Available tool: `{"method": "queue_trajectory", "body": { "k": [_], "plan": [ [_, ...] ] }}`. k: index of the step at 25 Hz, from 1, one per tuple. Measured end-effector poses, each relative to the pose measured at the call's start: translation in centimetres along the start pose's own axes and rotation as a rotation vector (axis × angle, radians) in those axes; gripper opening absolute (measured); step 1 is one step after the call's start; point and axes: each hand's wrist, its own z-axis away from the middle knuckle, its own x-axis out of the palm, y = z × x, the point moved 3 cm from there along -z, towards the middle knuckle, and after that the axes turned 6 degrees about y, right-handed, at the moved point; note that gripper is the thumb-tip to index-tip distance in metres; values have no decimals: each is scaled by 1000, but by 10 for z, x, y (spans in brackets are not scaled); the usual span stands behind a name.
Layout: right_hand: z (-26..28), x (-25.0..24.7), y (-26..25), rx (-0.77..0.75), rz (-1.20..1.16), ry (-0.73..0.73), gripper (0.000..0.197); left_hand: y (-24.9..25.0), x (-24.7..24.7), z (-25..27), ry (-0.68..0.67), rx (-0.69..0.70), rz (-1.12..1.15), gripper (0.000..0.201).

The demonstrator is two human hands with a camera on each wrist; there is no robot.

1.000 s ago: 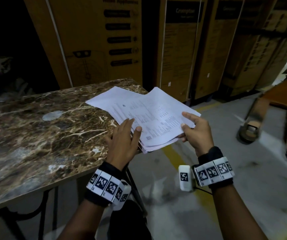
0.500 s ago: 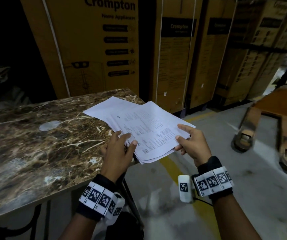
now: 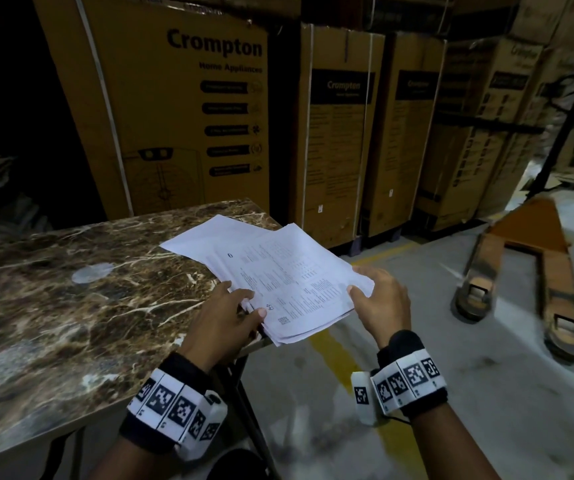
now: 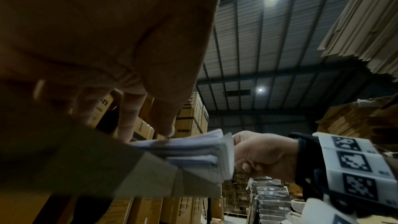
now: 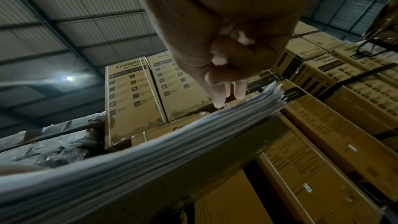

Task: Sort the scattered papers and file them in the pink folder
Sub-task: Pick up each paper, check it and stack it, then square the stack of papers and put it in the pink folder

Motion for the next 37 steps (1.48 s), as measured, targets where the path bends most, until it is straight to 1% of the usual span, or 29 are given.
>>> {"method": "queue_trajectory", "body": {
  "k": [2,3,7,9,13,15,17,19,21,23,25,26,28,30,32,37],
  "plan": [
    [0,2,-10,-23,2,-35,34,-2,-12,-6,3,64,-5,42],
    [-1,5,-16,-37,-13,-69,33,-4,-19,-10,-7,65,-5,41],
    [-12,18,-52,-83,-177,-268,30,-18,-50,-31,-87,-5,-20,52],
    [-22,22,-71,-127,-178,-349,29,-22,-69,-40,-98,-30,-19,55],
    [-43,43,-110,-167,-130,-605,35,-28,-107,-56,-109,-90,-57,60],
    [-52,56,-128,-159,-148,-664,38,-35,-121,-72,-99,-113,-114,62],
    [-61,70,-143,-193,-116,-685,40,-45,-128,-93,-77,-123,-188,64],
    [-68,86,-158,-265,-19,-717,45,-58,-125,-115,-102,-126,-291,64],
    [-73,104,-171,-379,194,-762,53,-71,-111,-132,-218,-127,-376,66],
    [-71,125,-176,-489,466,-844,64,-86,-91,-147,-356,-139,-426,71],
    [-64,142,-174,-530,647,-926,75,-102,-75,-161,-407,-144,-454,74],
    [-60,148,-170,-528,696,-965,80,-109,-71,-166,-395,-161,-456,74],
    [-52,157,-163,-542,754,-1023,85,-124,-66,-176,-327,-202,-444,73],
    [-49,161,-158,-543,770,-1055,85,-138,-64,-184,-246,-243,-438,75],
    [-48,162,-156,-505,764,-1085,88,-150,-62,-193,-179,-279,-410,81],
    [-47,164,-155,-508,809,-1096,90,-165,-56,-210,-167,-357,-358,92]
  ]
}}
